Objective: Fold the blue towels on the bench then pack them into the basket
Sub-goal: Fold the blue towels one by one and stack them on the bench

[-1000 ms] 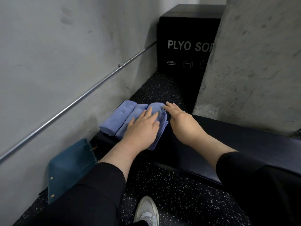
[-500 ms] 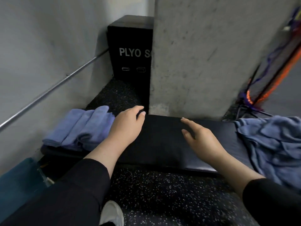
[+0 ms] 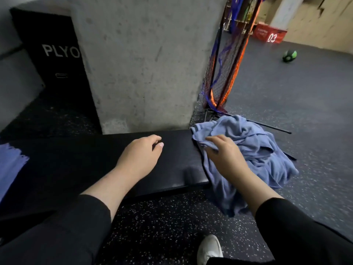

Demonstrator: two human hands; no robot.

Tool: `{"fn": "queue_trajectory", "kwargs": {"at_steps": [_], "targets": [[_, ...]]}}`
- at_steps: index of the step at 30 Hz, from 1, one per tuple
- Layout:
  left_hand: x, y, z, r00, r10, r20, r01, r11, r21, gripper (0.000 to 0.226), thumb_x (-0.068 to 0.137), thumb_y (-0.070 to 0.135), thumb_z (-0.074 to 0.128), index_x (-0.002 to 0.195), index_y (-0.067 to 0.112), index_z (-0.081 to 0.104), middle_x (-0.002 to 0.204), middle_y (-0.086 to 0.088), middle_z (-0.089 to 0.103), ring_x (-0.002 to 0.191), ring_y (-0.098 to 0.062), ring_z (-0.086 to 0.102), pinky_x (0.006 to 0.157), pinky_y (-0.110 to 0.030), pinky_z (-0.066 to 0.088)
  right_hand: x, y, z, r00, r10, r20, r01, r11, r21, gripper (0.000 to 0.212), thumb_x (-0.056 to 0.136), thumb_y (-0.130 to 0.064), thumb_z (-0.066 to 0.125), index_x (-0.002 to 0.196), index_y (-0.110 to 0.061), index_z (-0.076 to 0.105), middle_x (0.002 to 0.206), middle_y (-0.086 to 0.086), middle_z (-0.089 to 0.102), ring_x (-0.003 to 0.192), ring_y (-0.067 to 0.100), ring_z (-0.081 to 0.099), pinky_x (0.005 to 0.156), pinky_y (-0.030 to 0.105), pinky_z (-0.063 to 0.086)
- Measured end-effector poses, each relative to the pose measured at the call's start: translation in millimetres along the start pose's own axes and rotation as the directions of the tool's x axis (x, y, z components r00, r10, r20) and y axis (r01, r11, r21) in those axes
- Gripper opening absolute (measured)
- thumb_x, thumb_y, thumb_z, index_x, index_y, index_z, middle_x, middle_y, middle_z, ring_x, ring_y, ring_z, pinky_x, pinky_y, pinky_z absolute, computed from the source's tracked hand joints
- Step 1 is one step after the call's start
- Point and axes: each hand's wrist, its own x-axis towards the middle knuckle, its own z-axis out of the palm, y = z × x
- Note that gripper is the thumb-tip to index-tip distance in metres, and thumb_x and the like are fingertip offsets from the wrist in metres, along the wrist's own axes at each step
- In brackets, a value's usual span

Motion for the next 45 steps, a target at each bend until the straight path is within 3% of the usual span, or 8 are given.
{"fn": "queue_trajectory", "kwargs": {"at_steps": [4,8,19,23,26,35,40,45], "targets": [[8.5,10.5,24.6,0.998,0.017,0.055,-0.018,1.000,0.023,0.037,0.105,0.036,0.047,0.138,0.024,0.060,0.132,0.006,0.066,0.124,-0.017,0.059,0.100,-0.031,0.046,15.6,44.3,-11.6,0.975,0.145,-0.168,-0.164,0.981,-0.107,0.038,0.090,-0.029,0.070,0.127,-0.018,0.066,0.138,0.006,0.057,0.129,0.033,0.050,0.104,0.054,0.037],[15.4,13.4,41.7,0.996,0.031,0.085,-0.035,0.998,0.051,0.037,0.105,0.037,0.047,0.138,0.025,0.059,0.134,0.007,0.064,0.126,-0.017,0.057,0.102,-0.034,0.046,27.8,76.8,-19.1,0.930,0.337,-0.149,-0.360,0.916,-0.176,0.052,0.094,-0.040,0.062,0.143,-0.026,0.050,0.154,0.003,0.041,0.143,0.029,0.032,0.114,0.061,0.019],[23.5,17.1,60.6,0.992,0.059,0.113,-0.065,0.996,0.056,0.036,0.104,0.037,0.047,0.137,0.027,0.060,0.134,0.011,0.063,0.124,-0.014,0.057,0.101,-0.034,0.046,41.6,87.1,-16.4,0.880,0.419,-0.223,-0.456,0.876,-0.155,0.017,0.094,-0.034,0.058,0.094,-0.025,0.073,0.113,0.003,0.059,0.117,0.033,0.048,0.104,0.053,0.029],[22.9,18.6,56.4,0.993,0.072,0.089,-0.075,0.997,0.032,0.038,0.105,0.037,0.046,0.140,0.027,0.057,0.140,0.011,0.058,0.130,-0.013,0.052,0.104,-0.030,0.042,46.0,70.8,-27.5,0.880,0.307,-0.362,-0.332,0.943,-0.007,0.014,0.096,-0.028,0.056,0.091,-0.019,0.066,0.104,0.002,0.062,0.106,0.028,0.055,0.110,0.056,0.029],[22.3,21.3,51.4,0.993,0.101,0.063,-0.101,0.995,-0.007,0.041,0.105,0.036,0.046,0.144,0.027,0.053,0.146,0.012,0.054,0.136,-0.012,0.047,0.109,-0.030,0.038,46.1,43.1,-43.3,0.886,0.231,-0.402,-0.169,0.968,0.184,0.011,0.099,-0.023,0.054,0.099,-0.015,0.061,0.098,0.006,0.068,0.097,0.031,0.060,0.090,0.046,0.045],[17.6,30.7,39.2,0.973,0.224,-0.064,-0.232,0.917,-0.325,0.083,0.093,0.045,0.065,0.158,0.045,0.014,0.152,0.023,0.038,0.139,0.002,0.037,0.106,-0.018,0.030,41.7,-58.0,-48.9,0.980,0.090,-0.179,0.004,0.883,0.469,0.016,0.100,-0.022,0.057,0.086,-0.029,0.054,0.075,-0.020,0.059,0.074,-0.007,0.054,0.070,0.006,0.035],[18.6,27.2,16.5,0.953,0.131,-0.273,-0.247,0.856,-0.454,0.039,0.098,0.023,0.062,0.132,0.043,0.059,0.128,0.031,0.061,0.121,0.006,0.056,0.096,-0.007,0.037,39.6,-102.1,-23.1,0.998,-0.048,-0.043,0.063,0.860,0.506,0.012,0.100,-0.025,0.056,0.089,-0.029,0.053,0.073,-0.019,0.057,0.074,-0.002,0.052,0.076,0.022,0.041],[13.6,-3.6,-22.0,0.940,0.001,-0.341,-0.168,0.871,-0.461,0.018,0.097,0.011,0.059,0.094,0.023,0.072,0.084,0.013,0.072,0.079,-0.001,0.062,0.065,-0.010,0.043,48.4,-145.1,-7.4,0.996,-0.084,-0.030,0.086,0.822,0.563,0.009,0.102,-0.025,0.055,0.093,-0.025,0.055,0.075,-0.021,0.057,0.072,-0.011,0.053,0.069,0.009,0.036]]}}
